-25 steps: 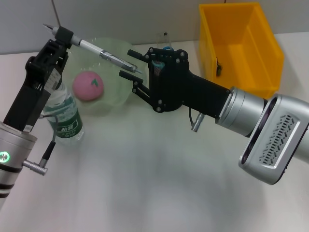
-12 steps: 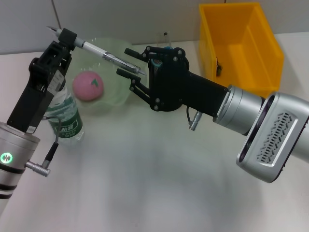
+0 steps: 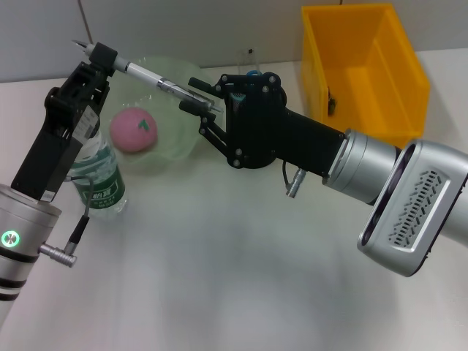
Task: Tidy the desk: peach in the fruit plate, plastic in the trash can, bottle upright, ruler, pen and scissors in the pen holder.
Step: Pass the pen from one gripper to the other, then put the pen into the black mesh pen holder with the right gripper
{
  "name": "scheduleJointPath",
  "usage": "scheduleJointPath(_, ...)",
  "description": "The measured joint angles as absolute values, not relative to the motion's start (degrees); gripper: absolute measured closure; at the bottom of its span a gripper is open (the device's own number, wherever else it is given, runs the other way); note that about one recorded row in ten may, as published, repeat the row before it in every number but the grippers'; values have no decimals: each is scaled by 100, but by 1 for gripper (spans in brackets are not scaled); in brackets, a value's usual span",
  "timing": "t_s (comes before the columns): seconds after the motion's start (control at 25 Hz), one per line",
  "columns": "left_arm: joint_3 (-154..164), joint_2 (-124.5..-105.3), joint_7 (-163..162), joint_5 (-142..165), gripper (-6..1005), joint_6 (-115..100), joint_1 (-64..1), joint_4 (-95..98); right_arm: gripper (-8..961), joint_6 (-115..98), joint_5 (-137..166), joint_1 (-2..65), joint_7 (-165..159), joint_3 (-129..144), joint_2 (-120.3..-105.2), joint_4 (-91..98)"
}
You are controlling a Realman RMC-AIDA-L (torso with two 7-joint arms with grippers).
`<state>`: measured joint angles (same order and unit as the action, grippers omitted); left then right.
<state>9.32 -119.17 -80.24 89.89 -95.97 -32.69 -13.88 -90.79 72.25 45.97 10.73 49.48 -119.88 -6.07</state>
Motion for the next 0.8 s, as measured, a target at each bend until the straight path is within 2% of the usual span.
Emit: scheduleJointPath(0.8,976,-11915,-8027,9021,856,-9639,-3304,-1331,822,-9121,7375,4606,1292,4693,-11988,-809)
